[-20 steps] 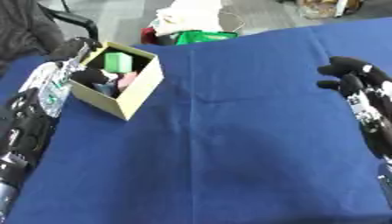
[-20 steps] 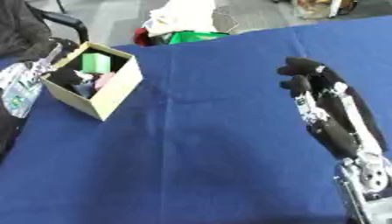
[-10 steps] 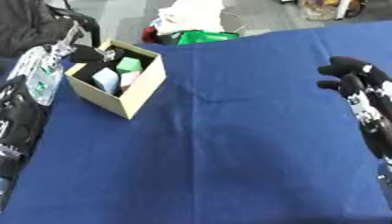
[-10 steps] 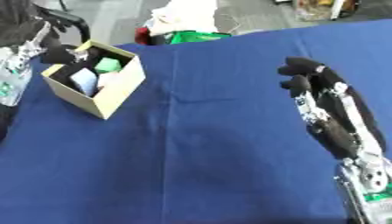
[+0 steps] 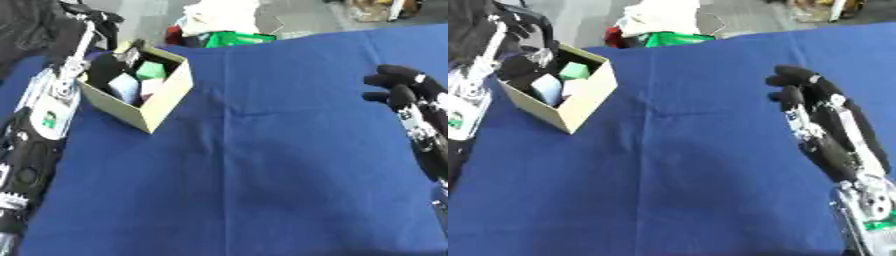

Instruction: Pick up objects on the table and place them in the box.

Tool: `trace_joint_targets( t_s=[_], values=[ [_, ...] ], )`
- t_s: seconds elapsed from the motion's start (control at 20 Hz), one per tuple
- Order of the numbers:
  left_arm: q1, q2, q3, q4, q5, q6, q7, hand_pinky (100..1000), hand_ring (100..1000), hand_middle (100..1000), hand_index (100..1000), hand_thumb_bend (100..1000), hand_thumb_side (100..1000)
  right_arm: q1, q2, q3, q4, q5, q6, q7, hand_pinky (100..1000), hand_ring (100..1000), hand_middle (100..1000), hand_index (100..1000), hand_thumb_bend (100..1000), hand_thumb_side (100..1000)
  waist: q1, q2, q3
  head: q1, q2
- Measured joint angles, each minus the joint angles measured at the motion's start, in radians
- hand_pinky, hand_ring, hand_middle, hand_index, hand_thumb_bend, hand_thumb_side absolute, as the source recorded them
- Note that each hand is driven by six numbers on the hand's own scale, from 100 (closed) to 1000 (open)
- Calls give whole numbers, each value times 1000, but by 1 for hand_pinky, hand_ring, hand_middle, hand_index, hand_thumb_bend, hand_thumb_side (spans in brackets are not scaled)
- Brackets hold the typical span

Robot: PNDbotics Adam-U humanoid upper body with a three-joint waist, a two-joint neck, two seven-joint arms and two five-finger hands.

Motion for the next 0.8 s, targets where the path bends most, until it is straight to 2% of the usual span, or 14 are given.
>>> trace_joint_targets(
  t_s=[0.15,0.3,0.5,0.8],
  values=[
    [83,-44,-7,-86,52,-51,52,637,630,595,778,284,620,-5,0,0,0,0,1,-1,780,848,706,840,100,627,-4,2,3,0,0],
    [169,-77,-22,-171,105,-70,104,632,626,590,774,263,625,-5,0,0,0,0,1,0,780,847,706,840,100,629,-5,2,7,7,0],
    [237,-106,-50,-278,171,-38,145,629,624,587,772,259,636,-5,0,1,-1,0,3,2,780,847,706,840,100,629,-6,2,12,12,1],
    [287,-130,-63,-419,274,55,108,626,620,582,770,249,648,-6,1,1,-1,0,4,3,780,847,705,840,100,630,-7,3,12,19,9]
  ],
)
